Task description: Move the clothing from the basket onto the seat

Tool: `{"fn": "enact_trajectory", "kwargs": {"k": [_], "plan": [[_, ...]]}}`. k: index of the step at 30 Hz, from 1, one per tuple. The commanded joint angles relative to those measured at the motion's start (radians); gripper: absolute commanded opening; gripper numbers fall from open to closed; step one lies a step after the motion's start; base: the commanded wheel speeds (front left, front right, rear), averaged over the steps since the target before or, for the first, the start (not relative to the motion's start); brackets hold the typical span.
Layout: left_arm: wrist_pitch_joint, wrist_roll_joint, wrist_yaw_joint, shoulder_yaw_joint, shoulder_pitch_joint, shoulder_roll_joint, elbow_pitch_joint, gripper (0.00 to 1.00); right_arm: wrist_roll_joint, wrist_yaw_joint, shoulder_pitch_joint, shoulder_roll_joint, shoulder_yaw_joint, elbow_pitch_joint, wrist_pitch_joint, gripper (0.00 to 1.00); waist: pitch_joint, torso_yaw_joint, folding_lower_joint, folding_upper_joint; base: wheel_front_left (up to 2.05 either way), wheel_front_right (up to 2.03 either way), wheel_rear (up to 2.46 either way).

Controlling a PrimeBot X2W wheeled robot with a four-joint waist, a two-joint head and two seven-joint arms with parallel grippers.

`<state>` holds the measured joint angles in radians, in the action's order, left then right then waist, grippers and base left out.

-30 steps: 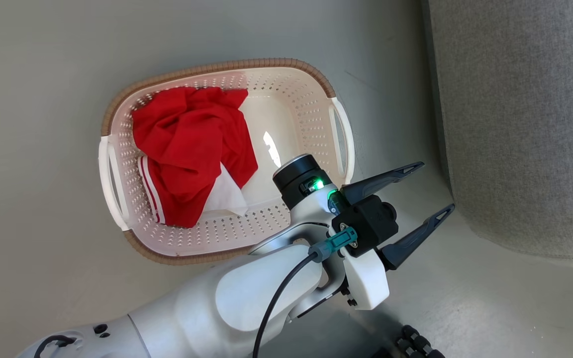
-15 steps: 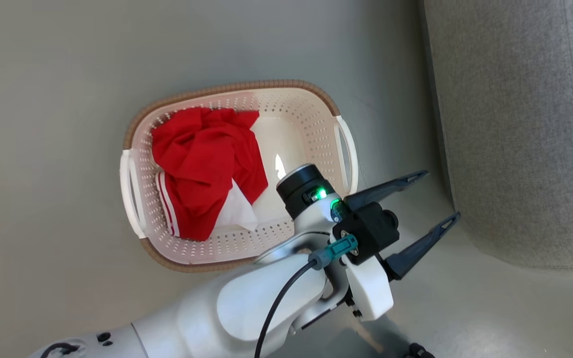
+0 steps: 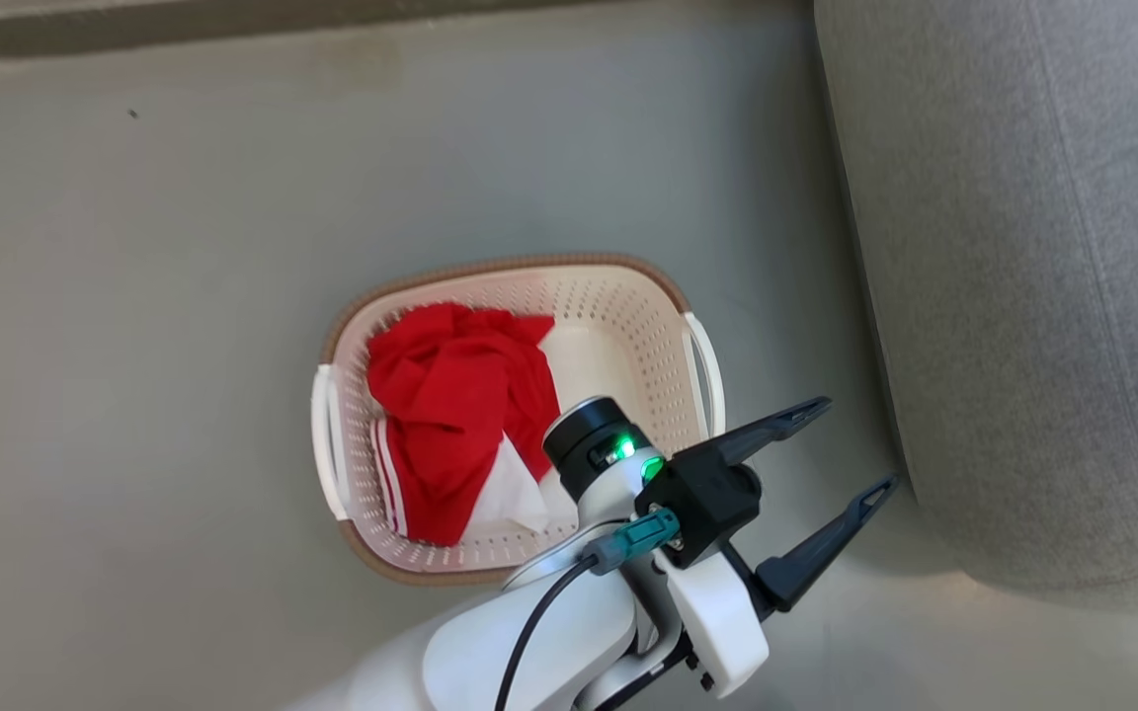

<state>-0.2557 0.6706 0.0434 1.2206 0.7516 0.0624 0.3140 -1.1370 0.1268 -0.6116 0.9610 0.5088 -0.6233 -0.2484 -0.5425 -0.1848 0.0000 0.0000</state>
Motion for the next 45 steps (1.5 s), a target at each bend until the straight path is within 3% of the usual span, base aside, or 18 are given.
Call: {"fn": "enact_trajectory", "kwargs": {"k": [1, 8, 25, 38, 45], "plan": [[-0.006, 0.008, -0.012, -0.031, -0.026, -0.012, -0.029, 1.00, 0.009, 0.004, 0.071, 0.052, 0.024, 0.015, -0.013, 1.00, 0.044, 0.021, 0.0000, 0.0000, 0.00, 0.00, 0.00], [-0.006, -0.011, -0.034, -0.086, -0.101, -0.012, -0.034, 1.00, 0.028, 0.004, 0.115, 0.026, 0.052, 0.070, -0.013, 1.00, 0.131, 0.044, 0.0000, 0.0000, 0.00, 0.00, 0.00], [-0.006, -0.082, -0.084, -0.294, -0.304, -0.012, 0.023, 1.00, 0.132, 0.004, 0.249, -0.096, -0.077, 0.233, -0.013, 1.00, 0.349, 0.095, 0.0000, 0.0000, 0.00, 0.00, 0.00], [-0.006, -0.238, -0.089, -0.622, -0.504, -0.012, 0.009, 1.00, 0.311, 0.004, 0.428, -0.245, -0.244, 0.426, -0.013, 1.00, 0.483, 0.164, 0.0000, 0.0000, 0.00, 0.00, 0.00], [-0.006, -0.344, -0.049, -0.822, -0.610, -0.011, -0.042, 1.00, 0.434, 0.004, 0.500, -0.341, -0.291, 0.478, -0.013, 1.00, 0.531, 0.193, 0.0000, 0.0000, 0.00, 0.00, 0.00]]}}
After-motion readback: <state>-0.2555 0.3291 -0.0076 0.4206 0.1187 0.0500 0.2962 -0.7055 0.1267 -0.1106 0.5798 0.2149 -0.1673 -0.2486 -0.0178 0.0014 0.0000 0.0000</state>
